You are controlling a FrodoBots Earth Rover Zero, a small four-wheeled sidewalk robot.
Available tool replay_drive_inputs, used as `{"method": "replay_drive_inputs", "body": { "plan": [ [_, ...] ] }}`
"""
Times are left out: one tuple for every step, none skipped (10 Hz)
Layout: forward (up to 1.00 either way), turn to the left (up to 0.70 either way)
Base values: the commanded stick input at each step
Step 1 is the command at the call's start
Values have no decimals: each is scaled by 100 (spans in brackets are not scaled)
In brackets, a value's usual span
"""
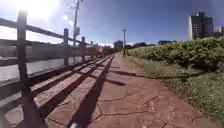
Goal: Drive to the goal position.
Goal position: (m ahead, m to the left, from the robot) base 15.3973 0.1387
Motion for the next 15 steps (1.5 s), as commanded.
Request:
{"method": "replay_drive_inputs", "body": {
  "plan": [
    [85, 0],
    [85, 0],
    [85, 0],
    [85, 0],
    [85, 0],
    [85, -29],
    [85, -34],
    [85, -17],
    [85, -1],
    [85, 0],
    [85, 0],
    [85, 0],
    [85, 0],
    [85, 0],
    [85, 0]
  ]
}}
